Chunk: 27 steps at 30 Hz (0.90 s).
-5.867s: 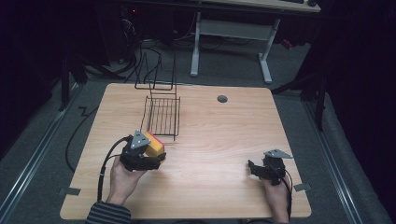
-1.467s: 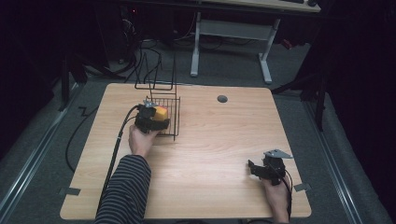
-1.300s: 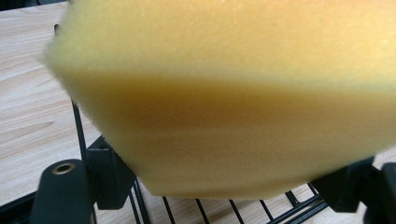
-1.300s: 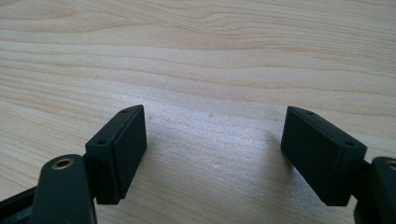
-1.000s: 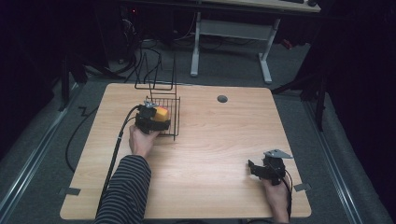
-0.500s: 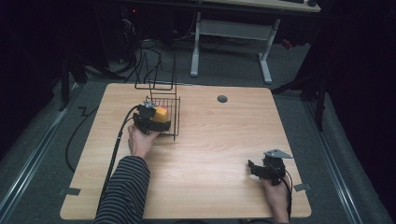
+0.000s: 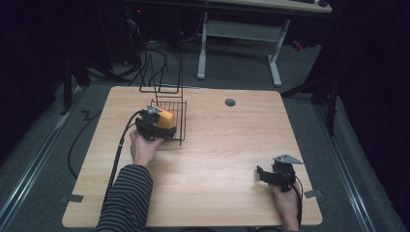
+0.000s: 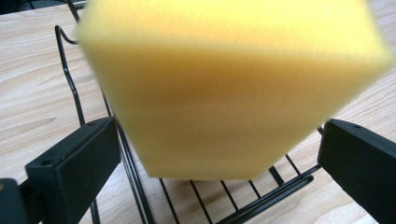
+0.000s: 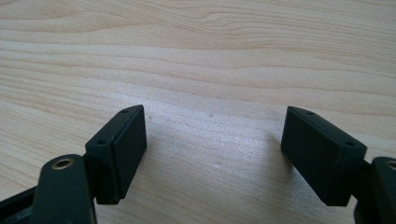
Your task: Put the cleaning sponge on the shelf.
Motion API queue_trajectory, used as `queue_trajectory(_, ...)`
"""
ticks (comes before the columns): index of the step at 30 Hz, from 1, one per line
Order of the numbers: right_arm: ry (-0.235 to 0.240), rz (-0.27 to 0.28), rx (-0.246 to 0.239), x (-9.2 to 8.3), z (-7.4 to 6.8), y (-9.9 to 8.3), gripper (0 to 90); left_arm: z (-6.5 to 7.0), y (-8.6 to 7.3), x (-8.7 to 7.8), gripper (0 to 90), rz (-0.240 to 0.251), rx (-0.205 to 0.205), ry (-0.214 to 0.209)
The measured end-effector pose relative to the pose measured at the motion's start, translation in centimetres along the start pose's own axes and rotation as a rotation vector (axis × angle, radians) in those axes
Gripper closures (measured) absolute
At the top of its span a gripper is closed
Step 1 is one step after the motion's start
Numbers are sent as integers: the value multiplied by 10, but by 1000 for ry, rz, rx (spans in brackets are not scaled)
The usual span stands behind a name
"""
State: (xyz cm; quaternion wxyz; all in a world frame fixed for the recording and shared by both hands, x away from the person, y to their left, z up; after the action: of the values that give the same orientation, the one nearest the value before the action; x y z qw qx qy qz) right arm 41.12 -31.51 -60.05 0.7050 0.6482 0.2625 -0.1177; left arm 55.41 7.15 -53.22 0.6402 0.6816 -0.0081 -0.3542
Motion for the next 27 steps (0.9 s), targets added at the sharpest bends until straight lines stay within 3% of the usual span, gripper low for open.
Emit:
queue_trajectory(17,1,1,0,0,0,0,227,-4,-7,-22,1,18,-14,-14)
queue_trajectory(27,1,4,2,0,0,0,227,-6,-16,-49,28,56,-45,-29)
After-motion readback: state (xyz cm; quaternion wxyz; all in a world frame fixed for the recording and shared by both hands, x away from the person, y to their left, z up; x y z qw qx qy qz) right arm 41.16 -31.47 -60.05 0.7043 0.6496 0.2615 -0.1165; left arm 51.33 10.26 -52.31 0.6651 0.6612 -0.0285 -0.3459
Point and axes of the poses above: each handheld gripper's, and its own axes: x roughly forward along the jaws, y roughly out of its top, z roughly to its right, the point moved 10 cm from there along x, roughly forward along the jaws, and after that the axes turned 13 degrees about z, right-handed, at the moved point
